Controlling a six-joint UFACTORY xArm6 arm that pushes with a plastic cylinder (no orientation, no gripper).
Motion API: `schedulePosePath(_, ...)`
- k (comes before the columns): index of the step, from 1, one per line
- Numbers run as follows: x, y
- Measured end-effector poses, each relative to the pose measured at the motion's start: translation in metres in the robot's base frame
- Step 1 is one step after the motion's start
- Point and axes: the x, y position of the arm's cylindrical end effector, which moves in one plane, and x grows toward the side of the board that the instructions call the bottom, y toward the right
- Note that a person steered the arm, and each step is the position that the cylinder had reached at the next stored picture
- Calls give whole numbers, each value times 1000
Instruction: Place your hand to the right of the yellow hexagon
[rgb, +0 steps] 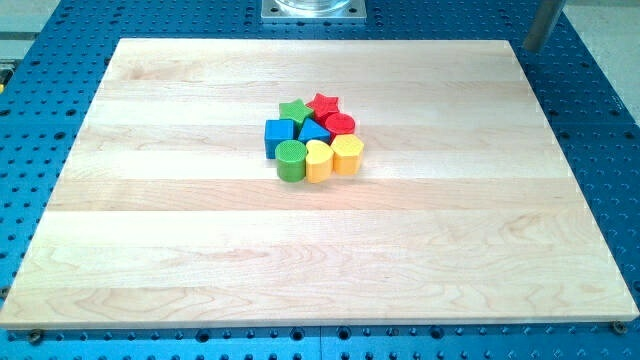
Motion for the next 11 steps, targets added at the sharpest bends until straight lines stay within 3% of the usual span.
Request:
schedulePosePath(1,0,0)
schedulePosePath(3,1,-62)
schedulePosePath(5,50,-64)
schedulePosePath(8,47,-64)
schedulePosePath(9,69,-64)
schedulePosePath(10,110,-123)
schedulePosePath(11,188,-166)
